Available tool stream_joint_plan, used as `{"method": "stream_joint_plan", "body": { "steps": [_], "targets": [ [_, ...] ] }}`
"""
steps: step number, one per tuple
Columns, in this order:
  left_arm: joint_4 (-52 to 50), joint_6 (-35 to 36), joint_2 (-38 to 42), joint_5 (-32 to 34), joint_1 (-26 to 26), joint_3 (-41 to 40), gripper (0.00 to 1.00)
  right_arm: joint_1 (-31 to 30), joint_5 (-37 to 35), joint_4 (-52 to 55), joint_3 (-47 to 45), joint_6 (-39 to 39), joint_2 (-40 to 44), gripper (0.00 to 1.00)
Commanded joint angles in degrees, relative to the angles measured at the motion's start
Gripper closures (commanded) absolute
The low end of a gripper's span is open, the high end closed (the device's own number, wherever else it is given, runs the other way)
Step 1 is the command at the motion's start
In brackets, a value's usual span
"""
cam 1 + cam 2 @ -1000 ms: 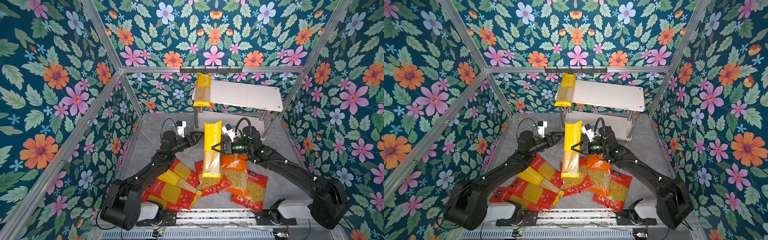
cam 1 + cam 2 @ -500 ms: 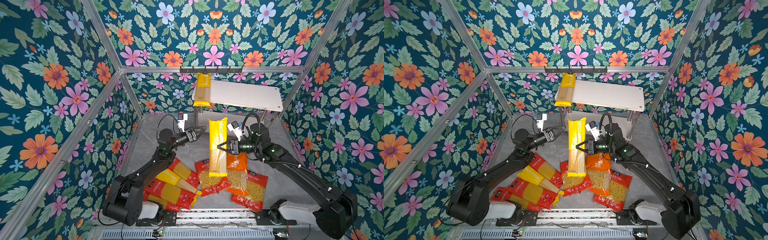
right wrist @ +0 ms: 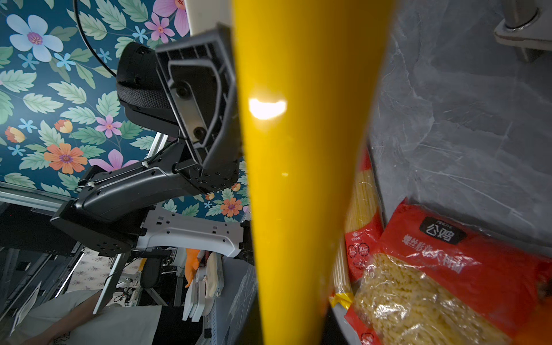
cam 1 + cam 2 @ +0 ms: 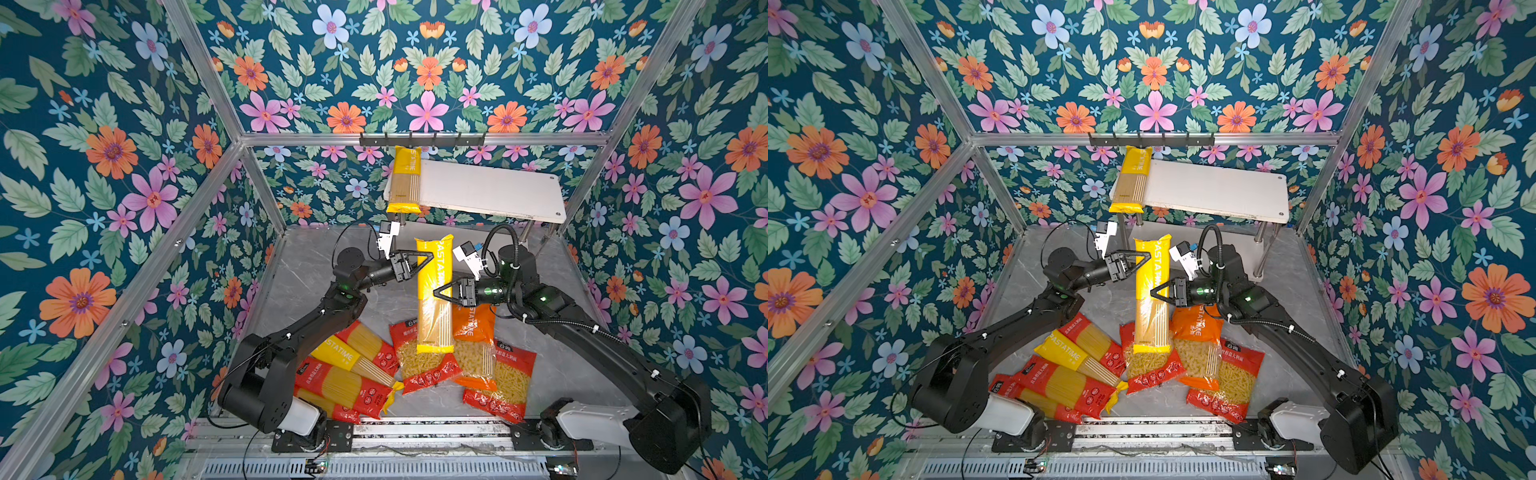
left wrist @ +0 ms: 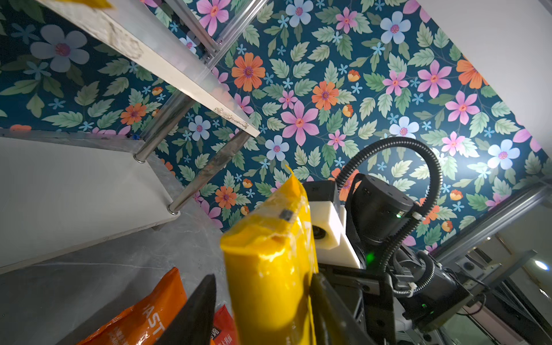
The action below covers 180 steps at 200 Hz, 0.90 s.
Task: Arrange pasta packages on shelves
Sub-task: Pick up the pasta bag from the pasta bags.
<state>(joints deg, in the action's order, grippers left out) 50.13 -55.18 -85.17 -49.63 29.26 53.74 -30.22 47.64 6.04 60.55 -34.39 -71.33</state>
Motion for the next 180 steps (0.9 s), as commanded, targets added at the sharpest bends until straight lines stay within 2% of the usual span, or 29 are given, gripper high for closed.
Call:
{"method": "stream_joint_plan", "body": {
  "steps": [1, 14, 48, 72, 87, 97, 108, 128, 143, 180],
  "targets": [
    [0.34, 0.95, -1.19, -2.22, 0.98, 1.34, 0.48, -0.08, 2.53, -8.29, 0.01, -1.73, -0.05, 0.97],
    [-0.55, 1.6, -1.91, -2.74, 1.71, 2.43, 0.5, -0.1, 2.55, -8.5, 0.0, -1.83, -0.04, 0.97],
    [-4.75, 4.84, -1.36, -2.48, 1.86, 4.86, 0.84, 0.04, 1.27, -7.58, -0.42, -1.23, 0.72, 0.94],
    [-9.02, 7.16, -0.79, -1.0, 1.86, 8.56, 0.94, 0.05, 0.45, -9.45, -2.42, -2.85, 1.27, 0.85],
    [-10.55, 7.78, -0.96, -0.1, 1.78, 11.27, 0.98, -0.02, 0.12, -12.42, -4.83, -4.74, 2.0, 0.77],
    [-11.07, 7.86, -1.13, 0.91, 1.62, 12.89, 1.0, 0.02, -0.08, -14.56, -7.08, -5.93, 2.76, 0.67],
    [-11.81, 7.65, -1.38, 1.94, 1.3, 14.82, 1.0, 0.0, -0.71, -16.55, -9.65, -7.17, 3.94, 0.57],
    [-11.99, 6.64, -1.67, 4.12, 0.48, 17.71, 1.0, -0.01, -1.61, -19.82, -14.47, -8.94, 5.98, 0.45],
    [-11.28, 5.73, -1.76, 6.03, 0.06, 19.21, 1.0, -0.01, -2.02, -22.24, -17.65, -10.05, 7.04, 0.41],
    [-7.32, 1.49, -3.1, 6.85, 0.01, 22.14, 1.0, 0.01, -2.73, -29.05, -21.62, -11.79, 8.54, 0.4]
  ]
}}
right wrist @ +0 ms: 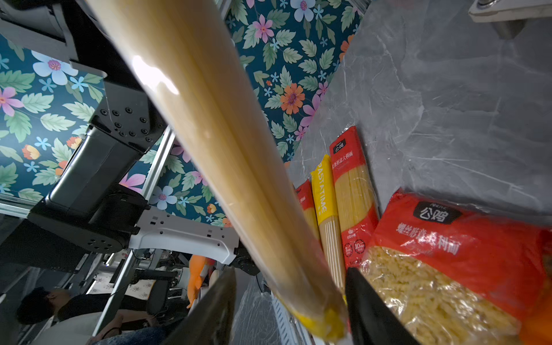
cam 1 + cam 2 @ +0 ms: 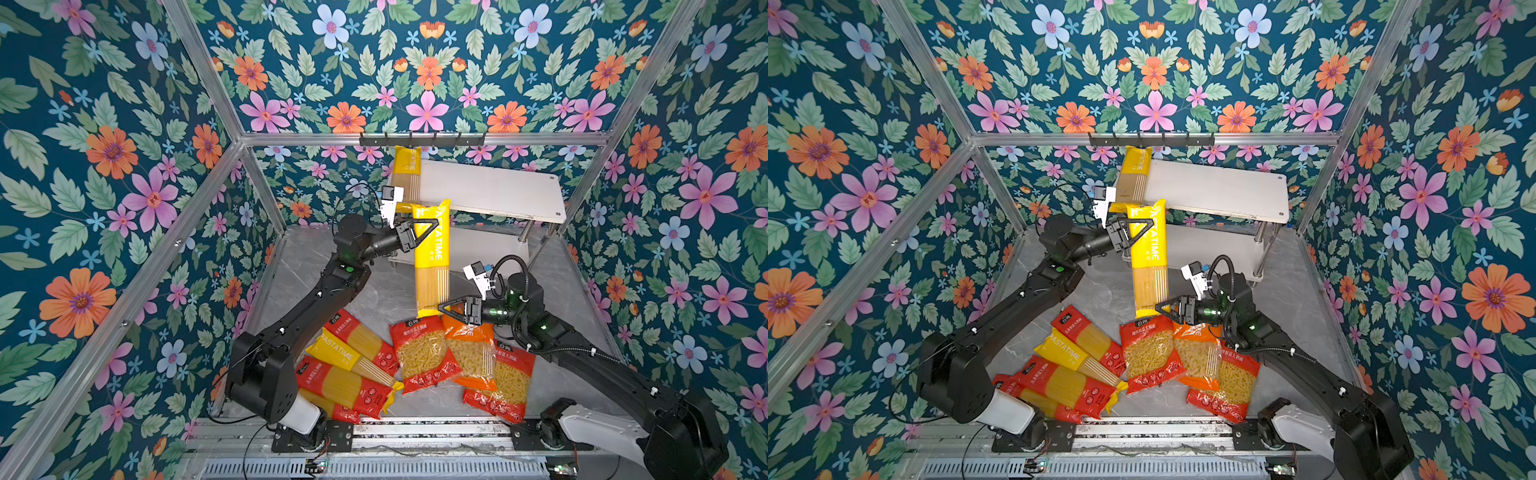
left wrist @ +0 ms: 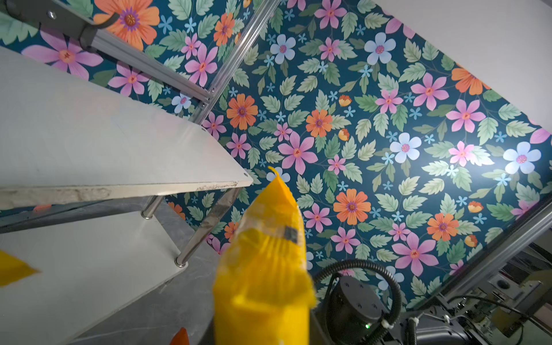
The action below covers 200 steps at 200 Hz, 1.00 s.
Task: Arrange pasta packages on shelves
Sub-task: Pick up the pasta bag from the pasta bags.
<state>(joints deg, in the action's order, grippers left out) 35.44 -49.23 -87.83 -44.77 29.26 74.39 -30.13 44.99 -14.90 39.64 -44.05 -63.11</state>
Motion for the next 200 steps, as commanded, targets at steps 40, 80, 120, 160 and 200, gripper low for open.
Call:
{"method": "stream_joint_plan", "body": {
  "steps": [40, 80, 120, 160, 200],
  "targets": [
    [10.64, -8.45, -2.03, 1.14, 0.03, 2.51, 1.0, 0.32, -0.5, -9.99, 2.63, -1.21, -2.15, 0.4],
    [12.36, -10.08, -2.85, 0.56, -0.21, 2.6, 1.0, 3.66, 4.94, -20.78, 3.7, -7.39, -4.42, 0.55],
    [12.37, -10.71, -4.07, 0.78, -1.38, 3.21, 1.0, 3.71, 6.77, -26.88, 3.23, -11.69, -5.11, 0.8],
    [11.64, -11.07, -4.42, 1.26, -3.23, 3.88, 0.63, 3.88, 5.49, -26.36, 5.3, -13.06, -4.46, 0.93],
    [5.84, -8.79, 0.69, 4.46, -8.86, -0.57, 0.32, 6.77, 5.11, -21.86, 12.95, -16.53, -5.16, 1.0]
  ]
}}
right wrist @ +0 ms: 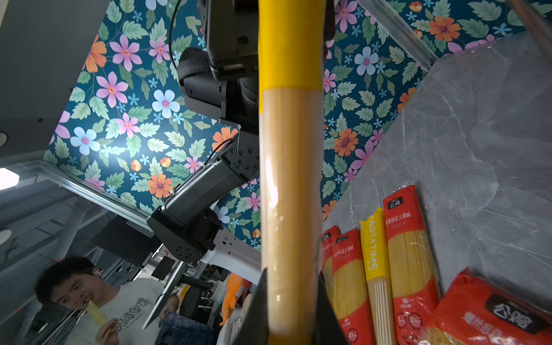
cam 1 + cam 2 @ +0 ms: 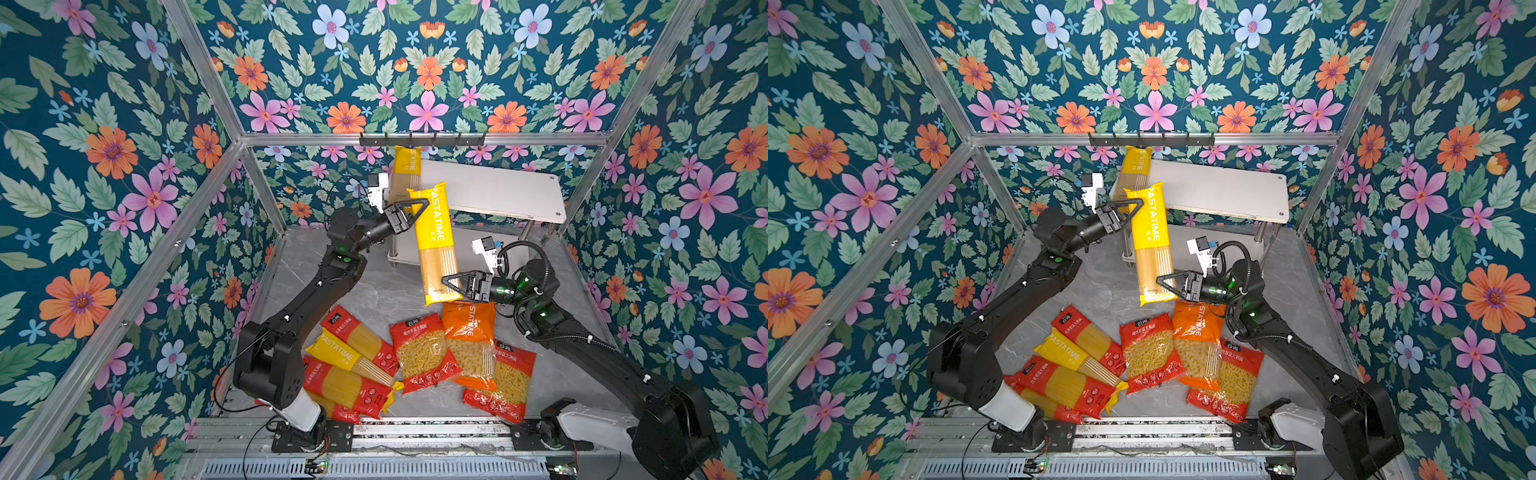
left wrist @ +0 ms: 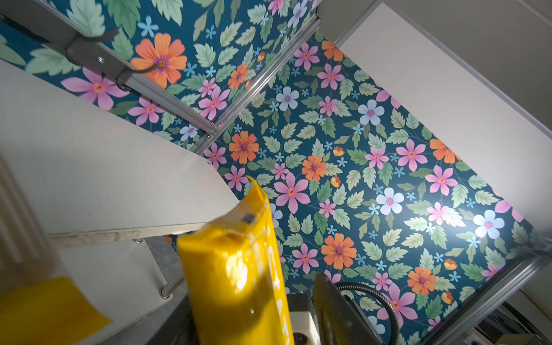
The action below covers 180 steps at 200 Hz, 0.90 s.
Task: Arrange pasta packages on shelves
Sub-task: Pick up the pasta bag from the pasta bags, then place the pasta bag on the shelf.
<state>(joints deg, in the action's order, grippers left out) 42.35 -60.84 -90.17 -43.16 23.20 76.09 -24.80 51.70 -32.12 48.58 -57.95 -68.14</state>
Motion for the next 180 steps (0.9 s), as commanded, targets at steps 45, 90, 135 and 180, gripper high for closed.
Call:
{"method": "stream_joint_plan", "body": {
  "steps": [45, 90, 135, 180],
  "targets": [
    [-15.55, 11.85, 13.81, 12.38, -8.19, -13.23, 0.28, 5.35, -6.21, 15.69, 20.87, -6.26, -6.41, 1.0],
    [-18.61, 15.05, 22.31, 18.43, -8.24, -25.64, 0.28, 6.5, -8.96, 31.99, 41.09, -7.9, -19.7, 1.0],
    [-17.21, 14.02, 25.1, 18.42, -8.13, -32.14, 0.28, 7.74, -9.45, 44.49, 57.78, -3.94, -32.58, 1.0],
    [-15.56, 12.97, 24.9, 18.13, -8.02, -34.18, 0.28, 8.13, -6.82, 51.93, 67.03, -1.91, -40.45, 1.0]
  ]
}}
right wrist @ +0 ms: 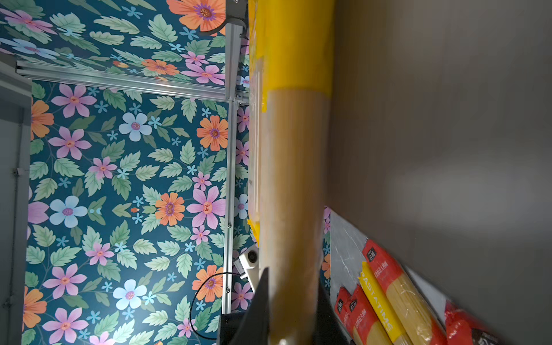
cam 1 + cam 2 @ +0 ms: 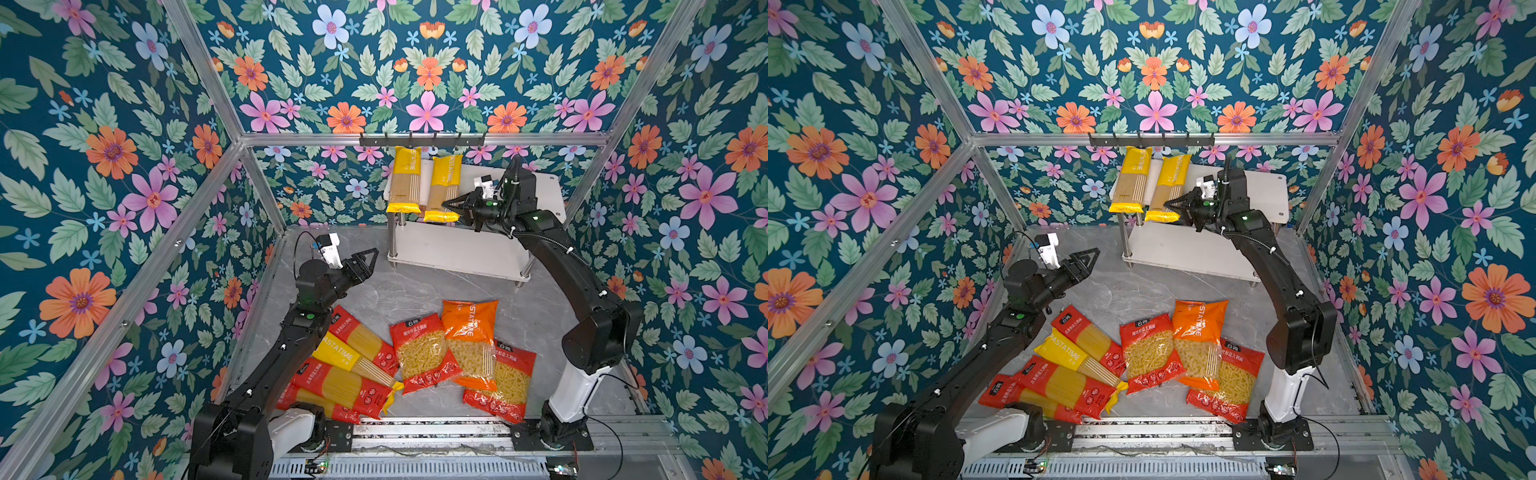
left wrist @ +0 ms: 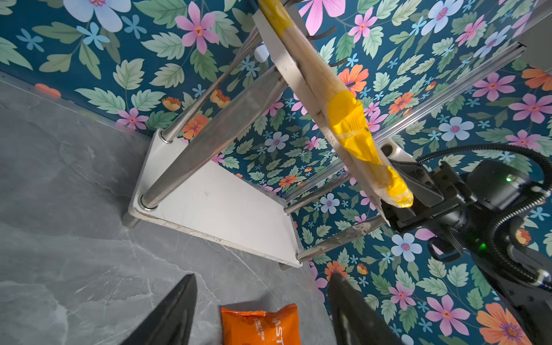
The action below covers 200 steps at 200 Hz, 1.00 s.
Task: Arrange pasta packages on shelves
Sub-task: Place the pasta bag on the shelf.
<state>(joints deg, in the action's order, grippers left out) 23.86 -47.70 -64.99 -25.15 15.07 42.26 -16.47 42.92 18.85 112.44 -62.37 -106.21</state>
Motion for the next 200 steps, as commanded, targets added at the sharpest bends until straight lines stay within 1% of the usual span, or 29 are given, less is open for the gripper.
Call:
{"method": "stream_joint_plan", "body": {
  "steps": [1, 33, 57, 91, 115, 130, 145, 177, 191, 200],
  "targets": [
    [2.99, -0.14, -0.3, 0.11, 0.12, -0.34, 0.28, -0.17, 1.98, 0.94, 3.24, 2.42, -2.57, 1.0],
    [3.78, -0.72, -0.92, 0.17, 0.48, -0.17, 0.29, -0.23, 3.65, -1.33, 5.22, -0.65, -6.07, 1.0],
    [3.57, -0.77, -1.03, 0.53, 0.83, 0.08, 0.29, -0.36, 3.86, -1.67, 6.37, -1.18, -7.25, 1.0],
    [2.65, -0.56, -1.27, 1.22, 1.58, 0.63, 0.29, -0.37, 4.37, -4.54, 3.62, -2.56, -6.2, 0.77],
    [1.94, -0.24, -1.58, 1.59, 1.98, 1.16, 0.29, -0.4, 4.52, -7.97, -0.99, -3.77, -3.76, 0.67],
    [1.56, 0.02, -1.85, 1.75, 2.37, 1.62, 0.29, -0.36, 4.85, -9.98, -3.8, -4.42, -2.03, 0.57],
    [1.19, 0.16, -2.11, 2.07, 2.79, 1.87, 0.29, -0.38, 5.14, -12.15, -7.35, -5.22, -0.01, 0.52],
    [0.34, 0.65, -2.5, 3.06, 3.88, 2.53, 0.29, -0.68, 6.43, -18.18, -15.32, -7.6, 3.89, 0.5],
    [-0.4, 0.87, -2.73, 3.5, 4.41, 3.05, 0.29, -0.94, 6.78, -19.73, -16.8, -8.03, 4.63, 0.53],
    [-0.85, 1.07, -2.86, 3.82, 4.81, 3.57, 0.29, -0.98, 7.07, -20.2, -16.78, -8.31, 4.53, 0.58]
  ]
}}
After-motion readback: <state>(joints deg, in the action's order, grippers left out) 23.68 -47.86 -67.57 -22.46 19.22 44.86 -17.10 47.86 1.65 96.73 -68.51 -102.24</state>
